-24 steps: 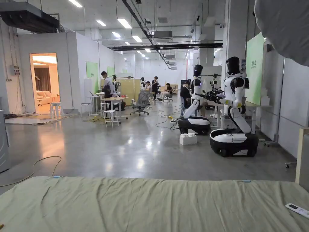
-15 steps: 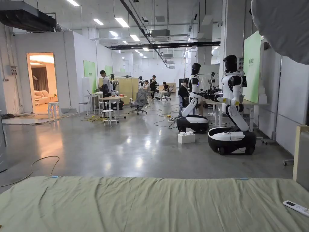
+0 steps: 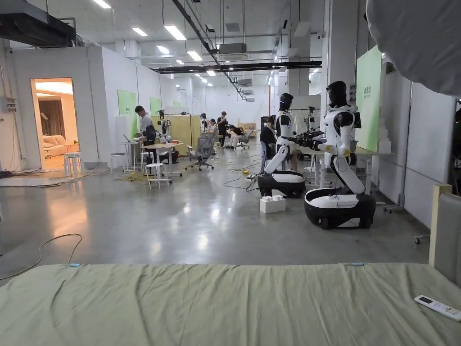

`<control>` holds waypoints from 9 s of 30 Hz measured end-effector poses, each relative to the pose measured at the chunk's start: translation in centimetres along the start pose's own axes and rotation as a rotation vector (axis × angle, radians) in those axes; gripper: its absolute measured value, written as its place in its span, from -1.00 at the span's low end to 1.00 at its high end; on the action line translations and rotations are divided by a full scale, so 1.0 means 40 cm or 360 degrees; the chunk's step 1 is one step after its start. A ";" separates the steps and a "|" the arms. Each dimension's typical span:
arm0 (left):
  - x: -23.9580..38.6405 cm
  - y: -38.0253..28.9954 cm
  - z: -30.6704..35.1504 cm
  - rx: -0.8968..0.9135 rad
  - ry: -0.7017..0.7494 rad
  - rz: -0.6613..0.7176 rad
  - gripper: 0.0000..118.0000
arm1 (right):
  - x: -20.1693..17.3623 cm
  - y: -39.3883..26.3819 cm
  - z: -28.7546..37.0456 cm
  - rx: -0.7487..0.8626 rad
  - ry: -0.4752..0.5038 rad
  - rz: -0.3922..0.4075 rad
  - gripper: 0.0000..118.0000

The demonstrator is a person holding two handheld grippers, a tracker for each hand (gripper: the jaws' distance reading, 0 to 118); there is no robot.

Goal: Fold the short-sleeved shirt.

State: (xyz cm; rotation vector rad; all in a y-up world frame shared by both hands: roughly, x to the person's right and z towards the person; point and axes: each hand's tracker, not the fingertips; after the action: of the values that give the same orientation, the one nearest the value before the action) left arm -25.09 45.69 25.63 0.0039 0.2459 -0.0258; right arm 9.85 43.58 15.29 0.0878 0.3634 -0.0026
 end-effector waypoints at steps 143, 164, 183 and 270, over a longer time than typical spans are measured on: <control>0.728 -0.711 -0.290 -0.1460 -0.1586 0.0037 -0.67 | 0.203 -0.315 0.262 -0.0916 -0.0393 -0.0406 -0.99; 0.029 -0.104 0.095 -0.0079 -0.0051 -0.0226 0.14 | 0.077 -0.144 0.099 -0.0428 0.0057 -0.0205 -0.99; -0.030 -0.073 0.135 -0.0185 -0.0100 -0.0066 -1.00 | 0.056 -0.089 0.135 -0.0369 0.0058 -0.0102 -0.99; -0.202 -0.062 -0.417 -0.0606 -0.0362 0.0208 -0.89 | 0.372 -0.130 -0.212 -0.0563 -0.0058 -0.0213 -0.93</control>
State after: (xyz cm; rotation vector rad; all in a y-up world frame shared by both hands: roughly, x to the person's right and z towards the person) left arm -37.04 43.53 11.43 -0.3602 0.0200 0.1505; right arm 20.65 39.34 1.68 -0.2861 0.3279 -0.0717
